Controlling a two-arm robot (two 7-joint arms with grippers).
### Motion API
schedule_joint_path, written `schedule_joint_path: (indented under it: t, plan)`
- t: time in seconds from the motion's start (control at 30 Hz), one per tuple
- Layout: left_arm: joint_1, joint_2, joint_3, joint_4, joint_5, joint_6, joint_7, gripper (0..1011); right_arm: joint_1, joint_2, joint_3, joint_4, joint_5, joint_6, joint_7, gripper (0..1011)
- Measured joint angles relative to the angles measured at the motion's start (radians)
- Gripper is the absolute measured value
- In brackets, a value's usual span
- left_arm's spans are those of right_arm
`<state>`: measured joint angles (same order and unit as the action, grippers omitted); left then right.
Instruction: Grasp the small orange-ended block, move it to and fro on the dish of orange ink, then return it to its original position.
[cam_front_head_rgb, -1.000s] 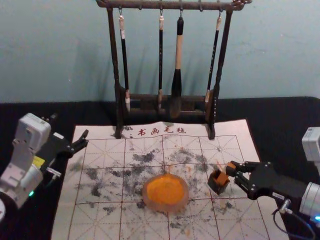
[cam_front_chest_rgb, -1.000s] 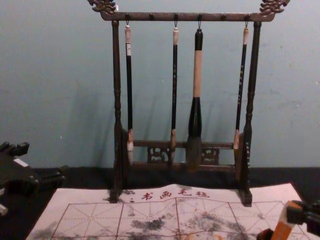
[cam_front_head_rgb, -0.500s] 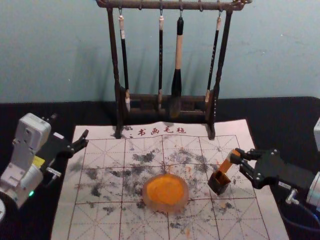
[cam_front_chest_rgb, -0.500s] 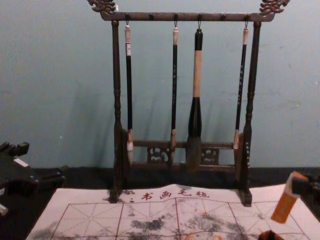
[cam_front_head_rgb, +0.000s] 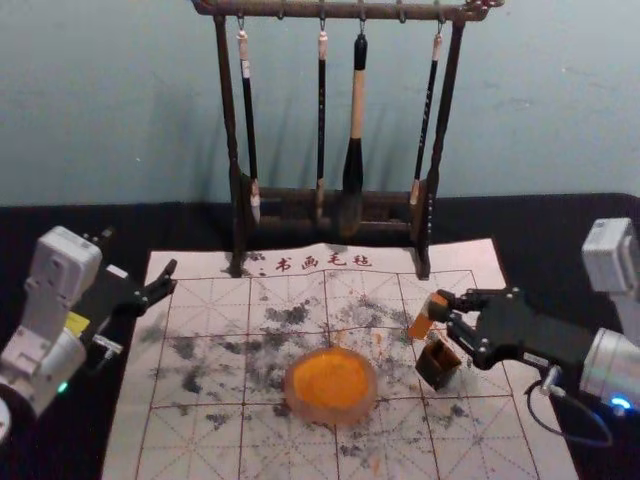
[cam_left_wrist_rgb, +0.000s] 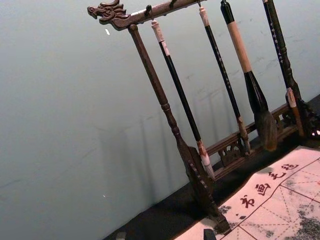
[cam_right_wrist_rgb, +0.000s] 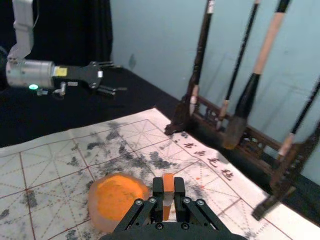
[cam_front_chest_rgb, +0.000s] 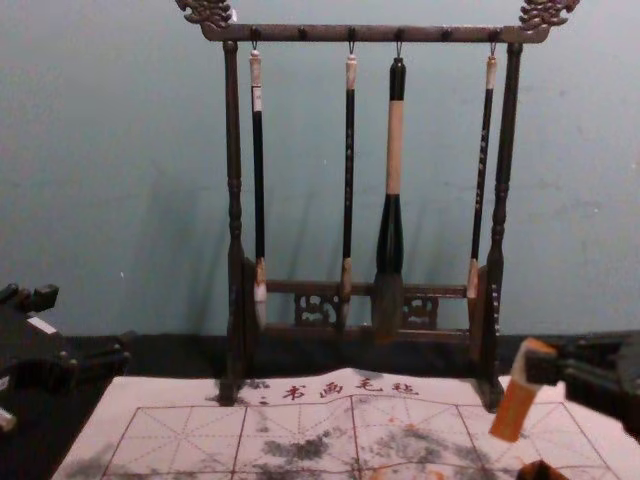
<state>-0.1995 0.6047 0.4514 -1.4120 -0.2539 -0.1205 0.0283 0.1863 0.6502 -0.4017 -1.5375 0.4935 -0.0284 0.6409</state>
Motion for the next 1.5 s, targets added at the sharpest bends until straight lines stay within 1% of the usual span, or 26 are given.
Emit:
schedule_joint_path:
  t: [0.23,0.43,0.9,0.97,1.0,1.17,1.5]
  plan:
    - [0.0,0.0,0.0,0.0,0.0,0.0,0.0,1001,0.052,-0.022,-0.055,0.028,-0.039,0.003,0.03,104]
    - [0.0,0.0,0.0,0.0,0.0,0.0,0.0,1001,0.082,-0.035,-0.091,0.045,-0.059,0.003,0.05,104]
    - [0.0,0.0,0.0,0.0,0.0,0.0,0.0,1001,0.112,-0.037,-0.156,0.063,-0.093,0.007,0.09,104]
    - [0.0,0.0,0.0,0.0,0.0,0.0,0.0,1001,0.122,-0.039,-0.173,0.07,-0.104,0.008,0.098,104]
    - [0.0,0.0,0.0,0.0,0.0,0.0,0.0,1001,0.122,-0.039,-0.173,0.07,-0.104,0.008,0.098,104]
    - [0.0,0.0,0.0,0.0,0.0,0.0,0.0,1001,0.146,-0.05,-0.205,0.09,-0.128,0.014,0.111,104]
    - [0.0,0.0,0.0,0.0,0.0,0.0,0.0,1001,0.18,-0.069,-0.237,0.113,-0.148,0.022,0.125,104]
